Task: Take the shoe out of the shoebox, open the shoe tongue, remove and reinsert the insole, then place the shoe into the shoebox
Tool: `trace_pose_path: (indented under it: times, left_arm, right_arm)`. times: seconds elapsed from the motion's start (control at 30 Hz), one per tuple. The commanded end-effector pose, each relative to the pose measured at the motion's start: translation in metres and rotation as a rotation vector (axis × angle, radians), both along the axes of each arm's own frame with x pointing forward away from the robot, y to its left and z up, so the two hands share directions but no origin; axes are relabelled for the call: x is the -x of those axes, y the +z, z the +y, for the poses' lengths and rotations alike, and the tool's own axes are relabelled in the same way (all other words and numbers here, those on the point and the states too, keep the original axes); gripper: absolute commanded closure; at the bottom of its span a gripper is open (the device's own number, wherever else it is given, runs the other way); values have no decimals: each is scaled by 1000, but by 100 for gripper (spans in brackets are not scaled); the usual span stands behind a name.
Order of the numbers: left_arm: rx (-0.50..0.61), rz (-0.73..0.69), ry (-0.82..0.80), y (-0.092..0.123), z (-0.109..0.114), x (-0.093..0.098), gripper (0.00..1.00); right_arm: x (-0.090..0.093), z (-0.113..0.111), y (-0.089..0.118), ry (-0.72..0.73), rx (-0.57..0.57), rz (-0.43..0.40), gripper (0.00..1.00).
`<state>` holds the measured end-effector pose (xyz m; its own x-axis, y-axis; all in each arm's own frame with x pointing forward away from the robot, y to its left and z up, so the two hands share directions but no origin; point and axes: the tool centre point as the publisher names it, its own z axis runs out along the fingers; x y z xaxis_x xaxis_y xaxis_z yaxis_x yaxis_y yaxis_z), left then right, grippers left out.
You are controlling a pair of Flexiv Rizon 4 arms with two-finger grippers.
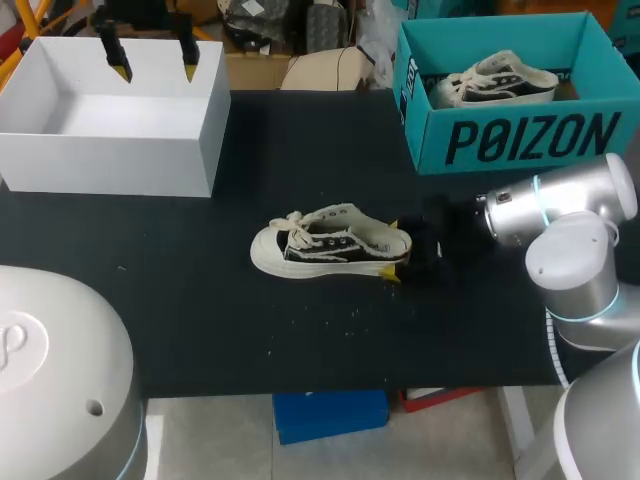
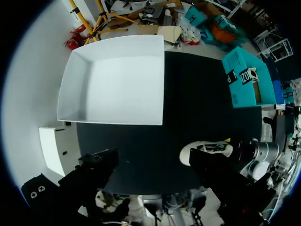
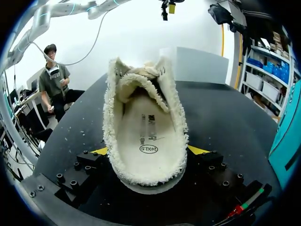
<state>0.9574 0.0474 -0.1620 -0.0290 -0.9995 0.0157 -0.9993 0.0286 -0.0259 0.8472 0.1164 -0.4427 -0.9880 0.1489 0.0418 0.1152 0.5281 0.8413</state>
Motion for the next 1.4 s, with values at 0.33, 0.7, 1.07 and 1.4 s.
trace_pose_path:
  times: [0.33,0.7,1.07,1.4]
  left_arm:
    - [-10,-47,-55,-9,-50,38,0]
    - [-10,-47,-55,-9,-50,38,0]
    - [-150,-40,-37,-32,-154,73,0]
    - [-157,43,-50,-84,-211,93,0]
  right_arm:
    - [0,1,-2,-2,1,0,100]
    - [0,1,-2,-2,1,0,100]
    - [0,1,-2,-2,1,0,100]
    - [0,1,-2,-2,1,0,100]
